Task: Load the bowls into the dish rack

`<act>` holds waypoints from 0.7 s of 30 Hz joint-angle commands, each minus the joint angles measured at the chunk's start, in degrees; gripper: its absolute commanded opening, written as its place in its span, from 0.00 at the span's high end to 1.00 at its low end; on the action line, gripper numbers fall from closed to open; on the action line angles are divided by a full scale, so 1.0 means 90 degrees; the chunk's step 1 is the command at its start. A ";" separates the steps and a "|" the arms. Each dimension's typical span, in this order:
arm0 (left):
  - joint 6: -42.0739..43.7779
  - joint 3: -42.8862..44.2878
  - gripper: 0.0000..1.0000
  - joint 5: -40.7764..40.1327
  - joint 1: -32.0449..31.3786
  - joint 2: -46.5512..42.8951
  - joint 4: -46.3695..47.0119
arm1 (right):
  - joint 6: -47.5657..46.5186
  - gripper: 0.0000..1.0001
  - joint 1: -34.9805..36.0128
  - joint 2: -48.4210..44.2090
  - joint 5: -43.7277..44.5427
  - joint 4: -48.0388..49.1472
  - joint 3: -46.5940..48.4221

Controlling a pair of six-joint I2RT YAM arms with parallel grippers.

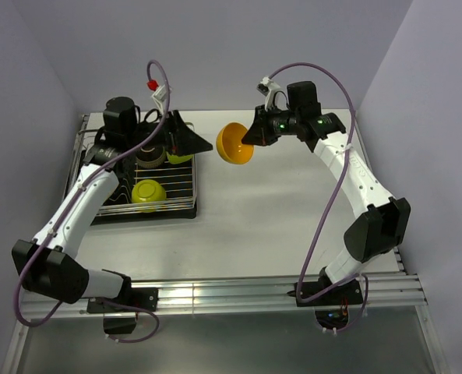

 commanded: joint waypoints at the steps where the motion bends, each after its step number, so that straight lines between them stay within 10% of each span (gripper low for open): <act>1: -0.0442 -0.0017 0.01 -0.0558 -0.0299 0.0117 0.0301 | 0.0074 1.00 0.0154 -0.0460 -0.0042 0.0347 -0.0041; 21: -0.1428 -0.0524 0.23 -0.0482 -0.0631 0.0352 0.0876 | -0.0004 1.00 0.0398 -0.0587 0.0115 0.0269 -0.0100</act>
